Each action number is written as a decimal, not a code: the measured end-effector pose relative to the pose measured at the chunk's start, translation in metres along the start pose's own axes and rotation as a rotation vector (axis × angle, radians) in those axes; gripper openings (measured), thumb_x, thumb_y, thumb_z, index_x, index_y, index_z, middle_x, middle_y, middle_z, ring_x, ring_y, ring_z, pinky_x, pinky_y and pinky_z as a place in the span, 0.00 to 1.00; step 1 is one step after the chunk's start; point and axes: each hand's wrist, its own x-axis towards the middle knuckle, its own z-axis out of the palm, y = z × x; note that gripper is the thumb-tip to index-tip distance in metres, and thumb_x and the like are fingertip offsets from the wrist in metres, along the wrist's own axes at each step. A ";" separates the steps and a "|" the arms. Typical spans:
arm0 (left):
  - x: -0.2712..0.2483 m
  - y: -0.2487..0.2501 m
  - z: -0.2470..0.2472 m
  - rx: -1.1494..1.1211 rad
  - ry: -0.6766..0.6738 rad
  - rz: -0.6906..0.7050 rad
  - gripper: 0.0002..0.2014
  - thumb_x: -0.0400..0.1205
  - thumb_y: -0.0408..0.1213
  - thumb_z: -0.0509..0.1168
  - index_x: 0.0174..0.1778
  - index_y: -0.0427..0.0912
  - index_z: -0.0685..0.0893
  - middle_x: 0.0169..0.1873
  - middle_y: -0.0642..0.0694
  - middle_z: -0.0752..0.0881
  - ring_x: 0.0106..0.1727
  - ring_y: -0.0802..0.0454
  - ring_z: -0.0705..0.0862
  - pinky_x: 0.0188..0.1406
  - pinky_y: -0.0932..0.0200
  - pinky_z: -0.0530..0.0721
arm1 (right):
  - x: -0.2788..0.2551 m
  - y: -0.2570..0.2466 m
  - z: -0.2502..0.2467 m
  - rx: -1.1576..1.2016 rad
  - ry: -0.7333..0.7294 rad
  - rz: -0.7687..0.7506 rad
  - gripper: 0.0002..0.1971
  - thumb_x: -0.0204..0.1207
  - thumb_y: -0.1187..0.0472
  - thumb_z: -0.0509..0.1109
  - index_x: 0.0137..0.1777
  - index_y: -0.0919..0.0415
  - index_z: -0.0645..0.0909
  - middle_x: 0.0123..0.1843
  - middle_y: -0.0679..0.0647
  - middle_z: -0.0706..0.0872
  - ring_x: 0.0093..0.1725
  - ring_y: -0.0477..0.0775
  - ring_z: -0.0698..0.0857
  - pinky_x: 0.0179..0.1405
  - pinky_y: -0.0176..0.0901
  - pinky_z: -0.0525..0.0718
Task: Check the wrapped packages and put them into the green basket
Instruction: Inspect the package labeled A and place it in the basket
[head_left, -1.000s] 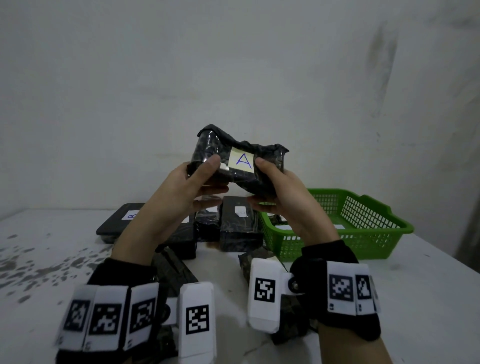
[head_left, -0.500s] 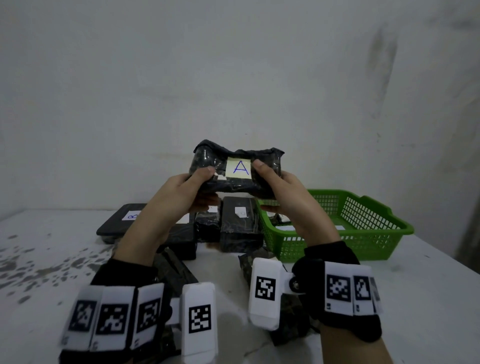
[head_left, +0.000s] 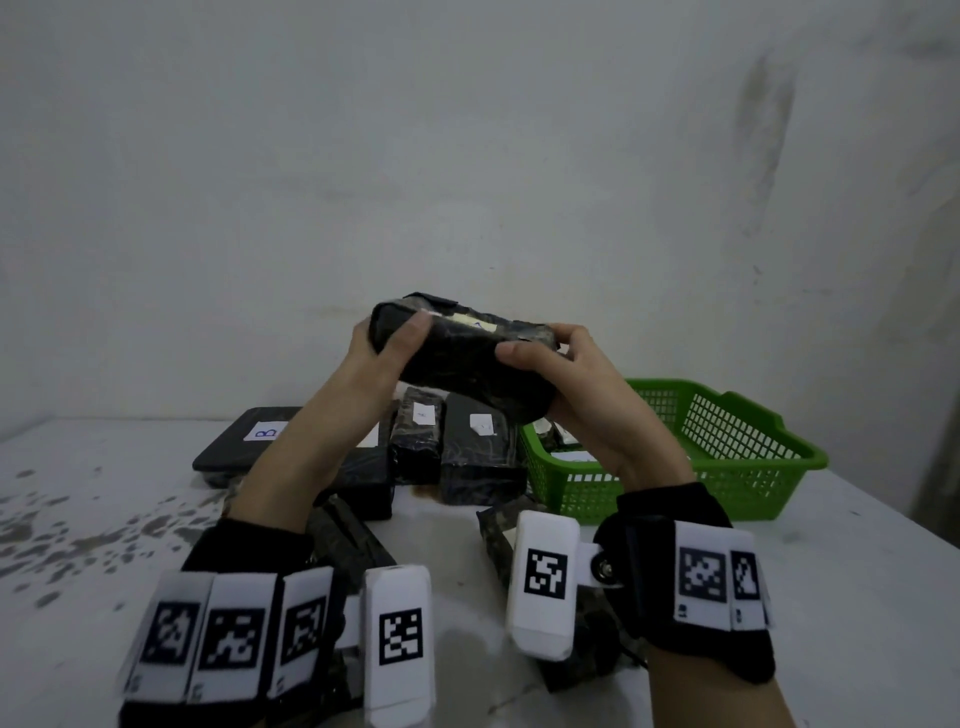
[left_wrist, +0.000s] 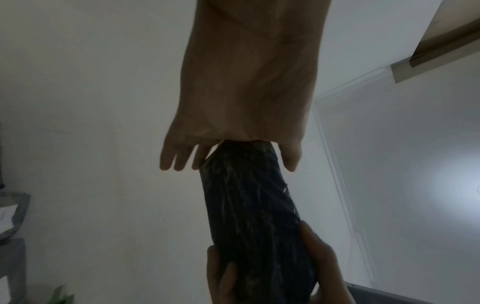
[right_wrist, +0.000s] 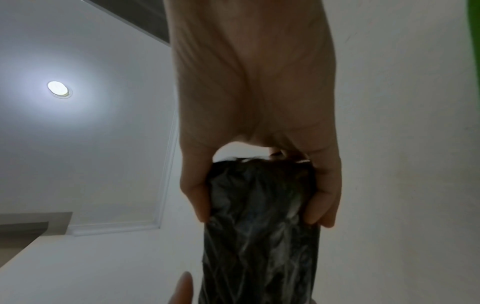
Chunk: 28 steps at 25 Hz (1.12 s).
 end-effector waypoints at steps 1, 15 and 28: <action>-0.001 0.001 0.000 0.012 0.026 0.054 0.38 0.62 0.71 0.65 0.63 0.54 0.73 0.61 0.52 0.81 0.63 0.55 0.80 0.63 0.51 0.77 | 0.000 -0.001 -0.001 0.007 0.013 -0.005 0.23 0.70 0.59 0.74 0.62 0.66 0.72 0.52 0.58 0.83 0.48 0.53 0.86 0.42 0.42 0.86; -0.007 0.003 0.005 0.051 -0.038 0.241 0.11 0.76 0.46 0.65 0.53 0.62 0.75 0.54 0.53 0.84 0.57 0.54 0.82 0.54 0.61 0.83 | -0.003 -0.007 0.002 -0.072 0.227 -0.046 0.20 0.73 0.44 0.68 0.46 0.64 0.83 0.43 0.55 0.88 0.38 0.44 0.88 0.36 0.39 0.89; 0.000 0.002 0.048 0.177 0.069 0.210 0.20 0.70 0.38 0.75 0.46 0.50 0.69 0.45 0.55 0.78 0.51 0.46 0.84 0.50 0.52 0.84 | -0.009 -0.022 -0.044 -0.266 0.164 0.154 0.24 0.76 0.34 0.55 0.51 0.54 0.79 0.51 0.53 0.86 0.46 0.52 0.86 0.41 0.43 0.85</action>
